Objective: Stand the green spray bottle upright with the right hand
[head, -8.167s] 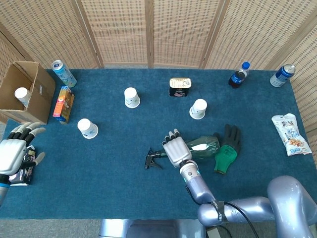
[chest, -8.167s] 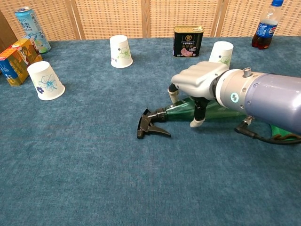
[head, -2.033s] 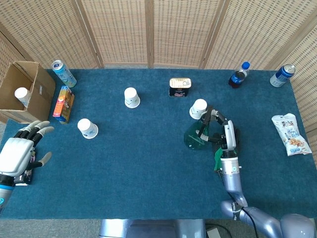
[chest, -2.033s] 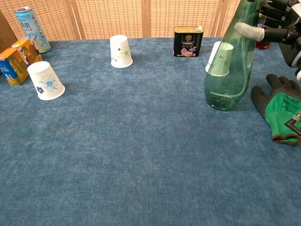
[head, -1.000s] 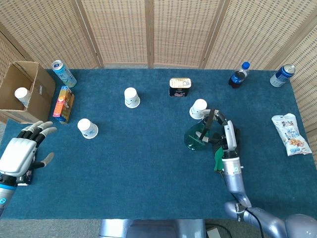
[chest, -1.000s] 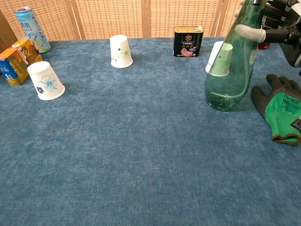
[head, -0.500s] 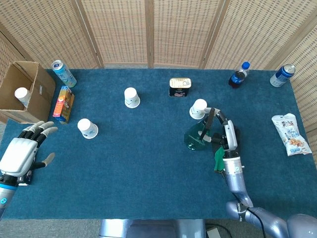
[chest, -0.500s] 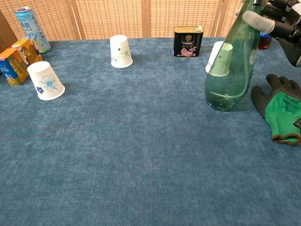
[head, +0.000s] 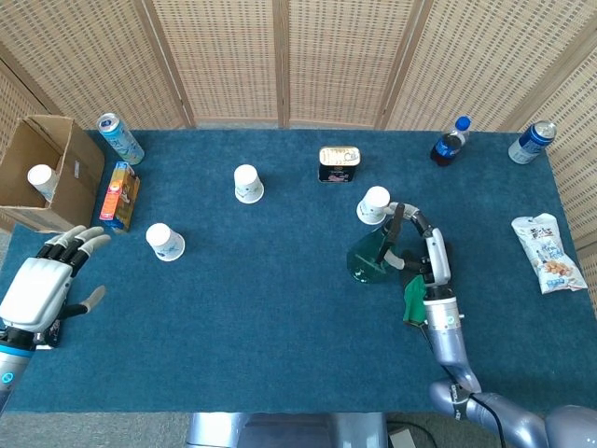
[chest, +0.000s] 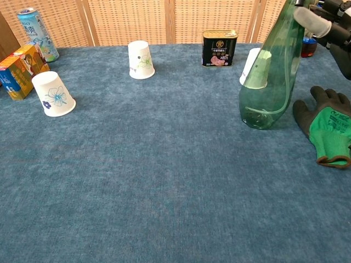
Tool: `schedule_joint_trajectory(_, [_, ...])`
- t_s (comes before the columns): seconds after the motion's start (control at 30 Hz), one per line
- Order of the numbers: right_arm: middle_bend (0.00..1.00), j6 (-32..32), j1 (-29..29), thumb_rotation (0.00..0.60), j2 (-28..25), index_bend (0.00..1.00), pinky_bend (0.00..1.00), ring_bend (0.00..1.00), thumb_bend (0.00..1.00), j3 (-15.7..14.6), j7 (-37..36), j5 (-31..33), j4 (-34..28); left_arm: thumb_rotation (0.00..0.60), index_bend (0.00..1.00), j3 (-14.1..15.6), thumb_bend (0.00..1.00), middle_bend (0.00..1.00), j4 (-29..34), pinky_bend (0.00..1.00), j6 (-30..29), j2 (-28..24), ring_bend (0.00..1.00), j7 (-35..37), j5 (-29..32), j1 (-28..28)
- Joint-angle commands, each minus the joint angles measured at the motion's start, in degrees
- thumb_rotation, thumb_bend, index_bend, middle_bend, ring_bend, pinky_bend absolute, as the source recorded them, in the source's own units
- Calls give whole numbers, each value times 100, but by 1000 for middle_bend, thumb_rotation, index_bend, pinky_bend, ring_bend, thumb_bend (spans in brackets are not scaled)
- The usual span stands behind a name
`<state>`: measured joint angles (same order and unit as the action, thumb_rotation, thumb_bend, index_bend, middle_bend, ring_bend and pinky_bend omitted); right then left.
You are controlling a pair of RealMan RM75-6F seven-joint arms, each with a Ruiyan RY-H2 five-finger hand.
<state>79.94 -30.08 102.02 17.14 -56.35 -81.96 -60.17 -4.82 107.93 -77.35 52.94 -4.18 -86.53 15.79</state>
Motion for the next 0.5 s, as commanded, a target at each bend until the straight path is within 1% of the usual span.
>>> schedule_joint_trajectory(0.03, [334, -4, 1, 391, -12, 255, 210, 246, 142, -5, 5, -7, -6, 600, 139, -15, 363, 165, 31, 190, -49, -36, 138, 25, -32, -15])
schedule_joint_trajectory(0.37, [330, -10, 22, 352, -60, 242, 207, 240, 141, -23, 9, -19, -54, 600, 132, -21, 361, 164, 120, 188, -163, -148, 138, 134, -108, -65])
schedule_joint_trajectory(0.5, [329, -2, 42, 352, -72, 240, 207, 239, 143, -33, 2, -19, -58, 600, 129, -23, 363, 164, 135, 188, -188, -169, 138, 147, -124, -76])
